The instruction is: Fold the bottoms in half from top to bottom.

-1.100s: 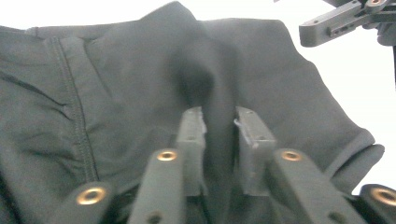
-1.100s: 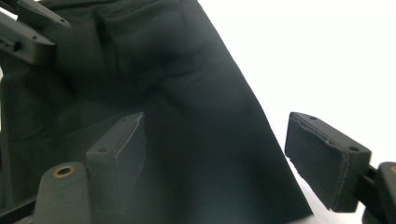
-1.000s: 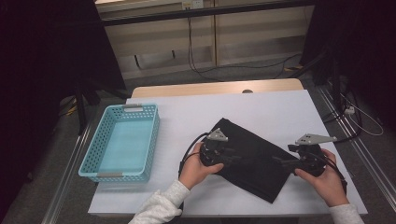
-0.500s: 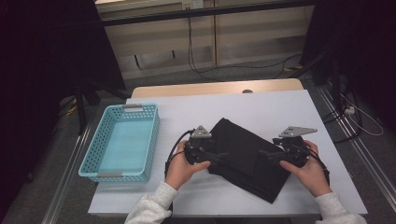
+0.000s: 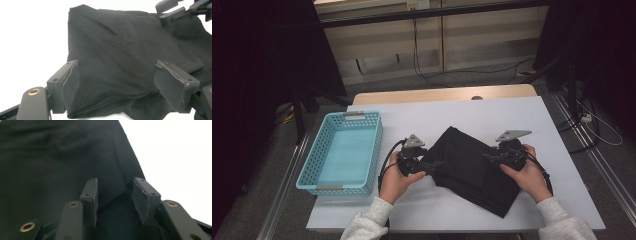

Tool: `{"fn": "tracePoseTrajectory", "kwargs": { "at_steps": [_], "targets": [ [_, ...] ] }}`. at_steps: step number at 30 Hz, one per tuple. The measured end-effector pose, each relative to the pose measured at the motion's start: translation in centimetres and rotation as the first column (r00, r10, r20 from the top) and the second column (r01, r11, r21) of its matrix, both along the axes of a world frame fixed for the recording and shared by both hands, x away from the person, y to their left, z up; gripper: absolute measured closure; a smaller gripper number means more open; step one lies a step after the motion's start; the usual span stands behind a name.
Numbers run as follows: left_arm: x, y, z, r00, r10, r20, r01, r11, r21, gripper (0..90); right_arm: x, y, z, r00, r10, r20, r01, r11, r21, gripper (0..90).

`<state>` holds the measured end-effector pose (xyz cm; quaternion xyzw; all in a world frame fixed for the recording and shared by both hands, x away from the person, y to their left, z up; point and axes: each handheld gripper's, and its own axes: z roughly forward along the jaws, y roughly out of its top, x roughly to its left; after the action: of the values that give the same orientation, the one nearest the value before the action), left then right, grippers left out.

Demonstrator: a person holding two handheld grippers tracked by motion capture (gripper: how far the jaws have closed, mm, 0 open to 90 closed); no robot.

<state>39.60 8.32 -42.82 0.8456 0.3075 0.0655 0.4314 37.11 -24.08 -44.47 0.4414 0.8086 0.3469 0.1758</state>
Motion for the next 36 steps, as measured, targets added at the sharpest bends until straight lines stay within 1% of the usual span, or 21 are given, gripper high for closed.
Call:
{"fn": "tracePoseTrajectory", "kwargs": {
  "at_steps": [1, 3, 5, 7, 8, 10, 11, 12, 13, 14, 16, 18, 20, 22, 25, 26, 30, 32, 33, 34, 36],
  "targets": [
    [0.0, 0.1, 0.0, 1.0000, 0.005, 0.002, -0.005, 1.0000, -0.002, 21.3, 0.1, 0.0, -0.2, 1.0000, 0.000, -0.006, 0.000, 1.0000, -0.007, 55.5],
    [0.1, 0.3, 0.0, 0.9999, 0.010, 0.008, -0.010, 0.9999, 0.006, 21.3, 0.3, -0.1, -0.2, 0.9999, 0.000, -0.013, 0.000, 1.0000, 0.006, 56.4],
    [0.0, 0.4, 0.1, 0.9999, 0.013, 0.009, -0.013, 0.9999, 0.003, 21.2, 0.0, -0.2, 0.4, 1.0000, 0.002, 0.002, -0.002, 0.9992, 0.039, 56.0],
    [0.1, 0.5, 0.1, 0.9998, 0.017, 0.014, -0.017, 0.9998, 0.009, 20.9, -0.6, 0.0, 0.8, 0.9998, 0.021, 0.001, -0.021, 0.9966, 0.079, 54.8],
    [0.1, 0.6, 0.1, 0.9996, 0.021, 0.017, -0.021, 0.9997, 0.013, 20.5, -0.9, 0.3, 0.9, 0.9992, 0.041, -0.001, -0.041, 0.9953, 0.088, 53.9],
    [0.2, 0.7, 0.1, 0.9995, 0.024, 0.019, -0.025, 0.9995, 0.018, 20.0, -1.7, 1.0, 1.1, 0.9968, 0.080, 0.006, -0.081, 0.9946, 0.065, 52.1],
    [0.2, 0.8, 0.1, 0.9993, 0.031, 0.022, -0.031, 0.9993, 0.020, 19.6, -2.0, 1.3, 1.0, 0.9953, 0.097, -0.002, -0.096, 0.9925, 0.075, 52.1],
    [0.2, 0.8, 0.1, 0.9991, 0.036, 0.022, -0.036, 0.9991, 0.023, 19.4, -2.4, 1.8, 0.7, 0.9928, 0.118, -0.021, -0.115, 0.9874, 0.109, 52.1],
    [0.3, 0.9, 0.0, 0.9989, 0.039, 0.026, -0.040, 0.9988, 0.027, 19.3, -2.7, 2.1, 0.6, 0.9905, 0.135, -0.027, -0.131, 0.9855, 0.108, 52.1],
    [0.3, 1.0, 0.0, 0.9986, 0.046, 0.026, -0.046, 0.9985, 0.029, 19.1, -2.9, 2.5, 0.4, 0.9868, 0.158, -0.033, -0.155, 0.9843, 0.084, 52.1],
    [0.4, 1.1, 0.0, 0.9981, 0.055, 0.029, -0.056, 0.9982, 0.023, 18.8, -3.2, 3.0, 0.2, 0.9839, 0.174, -0.042, -0.171, 0.9831, 0.067, 52.7],
    [0.4, 1.3, 0.1, 0.9982, 0.053, 0.029, -0.053, 0.9981, 0.031, 18.7, -3.3, 2.9, 0.5, 0.9854, 0.168, -0.029, -0.165, 0.9831, 0.079, 54.5],
    [0.4, 1.5, 0.1, 0.9977, 0.063, 0.028, -0.063, 0.9976, 0.029, 18.3, -3.5, 2.7, 0.9, 0.9873, 0.159, -0.011, -0.156, 0.9812, 0.113, 55.1],
    [0.5, 1.8, -0.1, 0.9973, 0.068, 0.030, -0.069, 0.9968, 0.041, 17.7, -3.7, 2.9, 0.8, 0.9861, 0.166, -0.013, -0.163, 0.9785, 0.127, 54.6],
    [0.5, 2.1, -0.2, 0.9961, 0.085, 0.023, -0.086, 0.9956, 0.037, 16.9, -3.9, 3.5, 0.4, 0.9832, 0.181, -0.028, -0.176, 0.9774, 0.116, 52.6],
    [0.5, 2.2, -0.2, 0.9963, 0.081, 0.027, -0.082, 0.9955, 0.046, 16.8, -4.1, 3.7, 0.3, 0.9820, 0.187, -0.026, -0.183, 0.9760, 0.119, 52.3],
    [0.5, 2.5, -0.1, 0.9950, 0.094, 0.033, -0.095, 0.9945, 0.044, 16.3, -4.7, 4.4, 0.3, 0.9780, 0.207, -0.021, -0.203, 0.9712, 0.124, 50.6],
    [0.6, 2.7, -0.2, 0.9944, 0.102, 0.027, -0.103, 0.9940, 0.038, 16.2, -4.9, 4.6, 0.2, 0.9760, 0.216, -0.026, -0.211, 0.9692, 0.126, 51.9],
    [0.6, 2.8, -0.2, 0.9940, 0.105, 0.028, -0.107, 0.9933, 0.046, 16.2, -5.0, 4.7, 0.2, 0.9755, 0.218, -0.027, -0.213, 0.9690, 0.124, 52.4],
    [0.6, 2.8, -0.3, 0.9935, 0.111, 0.028, -0.112, 0.9929, 0.041, 16.1, -5.2, 4.8, 0.1, 0.9727, 0.230, -0.032, -0.224, 0.9662, 0.128, 53.9],
    [0.7, 3.0, -0.3, 0.9931, 0.114, 0.027, -0.115, 0.9925, 0.042, 16.1, -5.4, 5.2, -0.1, 0.9690, 0.244, -0.038, -0.239, 0.9654, 0.103, 56.3]
  ]
}}
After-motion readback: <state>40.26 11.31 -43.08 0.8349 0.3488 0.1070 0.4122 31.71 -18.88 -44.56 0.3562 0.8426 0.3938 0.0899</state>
